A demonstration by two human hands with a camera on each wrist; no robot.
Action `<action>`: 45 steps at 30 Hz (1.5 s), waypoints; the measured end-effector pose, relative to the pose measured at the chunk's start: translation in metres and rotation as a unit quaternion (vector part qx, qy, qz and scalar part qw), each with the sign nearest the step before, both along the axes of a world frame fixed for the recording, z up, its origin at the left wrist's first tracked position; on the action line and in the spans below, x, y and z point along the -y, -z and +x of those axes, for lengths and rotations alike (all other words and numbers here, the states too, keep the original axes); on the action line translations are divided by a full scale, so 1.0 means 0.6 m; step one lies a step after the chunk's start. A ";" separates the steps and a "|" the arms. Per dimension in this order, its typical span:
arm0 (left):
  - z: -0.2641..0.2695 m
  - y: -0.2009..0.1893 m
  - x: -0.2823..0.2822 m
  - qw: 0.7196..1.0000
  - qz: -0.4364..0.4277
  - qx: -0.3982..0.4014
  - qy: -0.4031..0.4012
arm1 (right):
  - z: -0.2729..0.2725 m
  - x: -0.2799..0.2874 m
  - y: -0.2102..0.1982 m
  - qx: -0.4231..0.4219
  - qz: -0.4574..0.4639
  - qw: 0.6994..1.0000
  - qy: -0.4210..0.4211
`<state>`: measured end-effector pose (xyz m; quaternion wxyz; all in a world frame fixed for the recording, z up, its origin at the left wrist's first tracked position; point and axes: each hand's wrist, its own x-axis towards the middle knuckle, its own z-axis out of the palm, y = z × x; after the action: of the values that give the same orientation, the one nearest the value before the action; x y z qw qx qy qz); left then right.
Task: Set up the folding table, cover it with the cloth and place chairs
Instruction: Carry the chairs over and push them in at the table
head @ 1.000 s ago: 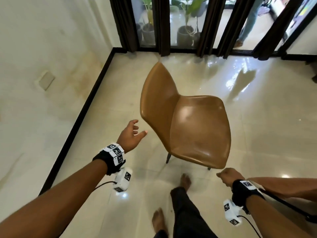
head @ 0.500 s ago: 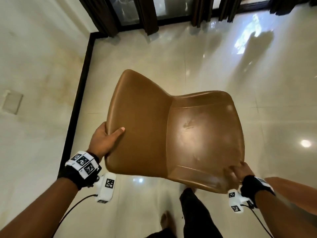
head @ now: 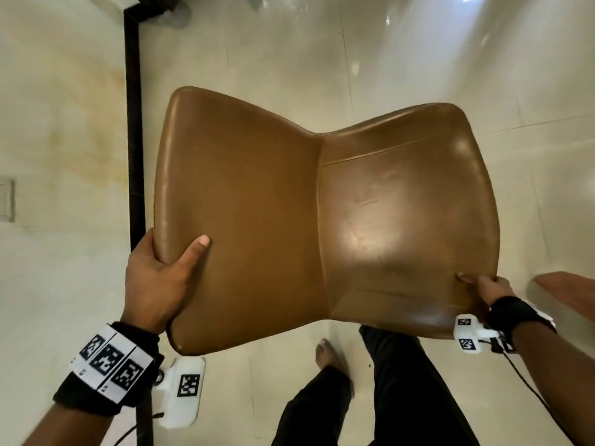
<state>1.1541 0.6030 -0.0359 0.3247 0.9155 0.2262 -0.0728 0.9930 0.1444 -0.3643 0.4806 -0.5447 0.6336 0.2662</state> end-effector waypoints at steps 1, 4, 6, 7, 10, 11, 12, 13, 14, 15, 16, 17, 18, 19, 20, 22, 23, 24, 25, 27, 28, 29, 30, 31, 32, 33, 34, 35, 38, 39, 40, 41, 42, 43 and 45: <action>0.001 0.002 -0.001 1.000 0.000 0.000 0.000 | 0.001 0.002 -0.012 -0.006 0.014 1.000 -0.002; 0.004 0.001 -0.011 1.000 0.000 -0.002 0.001 | -0.001 0.007 -0.024 -0.006 0.048 0.999 -0.002; 0.008 0.000 -0.024 1.000 0.001 -0.005 -0.006 | -0.001 0.004 -0.026 0.007 0.051 0.999 -0.006; 0.010 0.001 -0.032 1.000 0.001 -0.007 -0.012 | -0.002 -0.001 -0.029 0.011 0.054 0.998 -0.002; 0.017 0.005 -0.064 1.000 0.000 -0.013 -0.027 | -0.002 -0.020 -0.037 0.025 0.061 0.998 0.006; 0.020 0.005 -0.075 0.999 -0.002 -0.016 -0.030 | -0.002 -0.027 -0.047 0.029 0.066 0.997 0.010; 0.022 0.006 -0.088 0.999 -0.004 -0.018 -0.034 | -0.003 -0.033 -0.049 0.030 0.071 0.997 0.011; 0.023 0.005 -0.099 0.999 -0.008 -0.020 -0.037 | -0.004 -0.040 -0.060 0.031 0.075 0.997 0.007; 0.024 0.006 -0.113 0.999 -0.011 -0.022 -0.042 | -0.005 -0.046 -0.064 0.030 0.077 0.997 -0.001; 0.026 0.007 -0.124 0.998 -0.018 -0.023 -0.048 | -0.003 -0.051 -0.072 0.031 0.076 0.997 -0.007; 0.024 0.004 -0.134 0.998 -0.025 -0.022 -0.051 | -0.004 -0.057 -0.082 0.037 0.072 0.997 -0.006; 0.022 0.003 -0.144 0.998 -0.031 -0.021 -0.051 | -0.004 -0.060 -0.091 0.043 0.067 0.997 -0.001; 0.021 0.001 -0.150 0.998 -0.038 -0.015 -0.051 | -0.003 -0.061 -0.098 0.049 0.055 0.997 0.007; 0.019 -0.002 -0.156 0.998 -0.045 -0.009 -0.049 | -0.001 -0.064 -0.106 0.049 0.042 0.998 0.015; 0.011 -0.007 -0.161 0.998 -0.053 -0.003 -0.046 | -0.004 -0.069 -0.119 0.053 0.029 0.998 0.023; -0.003 -0.015 -0.170 0.997 -0.063 0.004 -0.042 | -0.012 -0.079 -0.142 0.063 0.009 0.997 0.035; -0.012 -0.020 -0.175 0.997 -0.064 0.007 -0.040 | -0.023 -0.085 -0.154 0.065 0.003 0.997 0.045; -0.026 -0.027 -0.182 0.997 -0.066 0.008 -0.034 | -0.041 -0.093 -0.163 0.069 -0.003 0.996 0.057; -0.042 -0.032 -0.189 0.997 -0.068 0.009 -0.028 | -0.062 -0.101 -0.172 0.071 -0.011 0.995 0.065; -0.078 -0.045 -0.203 0.997 -0.074 0.013 -0.013 | -0.114 -0.121 -0.188 0.075 -0.020 0.994 0.080; -0.102 -0.055 -0.207 0.997 -0.076 0.016 -0.003 | -0.147 -0.134 -0.197 0.077 -0.024 0.992 0.094; -0.119 -0.060 -0.211 0.997 -0.080 0.020 0.007 | -0.173 -0.142 -0.201 0.076 -0.031 0.991 0.105; -0.137 -0.066 -0.214 0.996 -0.085 0.024 0.017 | -0.200 -0.151 -0.208 0.073 -0.037 0.990 0.117; -0.159 -0.073 -0.219 0.995 -0.091 0.028 0.029 | -0.233 -0.162 -0.217 0.074 -0.044 0.988 0.126; -0.174 -0.078 -0.220 0.994 -0.098 0.029 0.041 | -0.262 -0.169 -0.224 0.076 -0.049 0.987 0.136; -0.194 -0.085 -0.221 0.993 -0.101 0.031 0.051 | -0.296 -0.177 -0.233 0.080 -0.054 0.984 0.149; -0.208 -0.089 -0.222 0.992 -0.104 0.033 0.059 | -0.321 -0.182 -0.240 0.084 -0.056 0.982 0.159; -0.222 -0.093 -0.223 0.992 -0.102 0.035 0.067 | -0.348 -0.186 -0.249 0.087 -0.057 0.980 0.170; -0.276 -0.108 -0.210 0.990 -0.103 0.036 0.094 | -0.434 -0.196 -0.280 0.099 -0.055 0.974 0.196; -0.291 -0.110 -0.206 0.989 -0.106 0.037 0.097 | -0.457 -0.193 -0.283 0.100 -0.056 0.973 0.201; -0.309 -0.114 -0.199 0.988 -0.108 0.037 0.103 | -0.481 -0.190 -0.289 0.102 -0.056 0.971 0.209; -0.332 -0.117 -0.190 0.987 -0.110 0.036 0.108 | -0.508 -0.185 -0.295 0.104 -0.060 0.969 0.215; -0.353 -0.119 -0.181 0.987 -0.114 0.034 0.111 | -0.531 -0.179 -0.300 0.107 -0.061 0.968 0.219; -0.378 -0.122 -0.169 0.986 -0.116 0.034 0.113 | -0.556 -0.169 -0.303 0.111 -0.064 0.966 0.223; -0.421 -0.126 -0.144 0.985 -0.118 0.035 0.119 | -0.601 -0.150 -0.303 0.113 -0.063 0.965 0.228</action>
<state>0.9014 0.6895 0.0396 0.4269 0.8932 0.0939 -0.1054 0.6326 0.2345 -0.1824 0.5618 -0.4420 0.6978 0.0456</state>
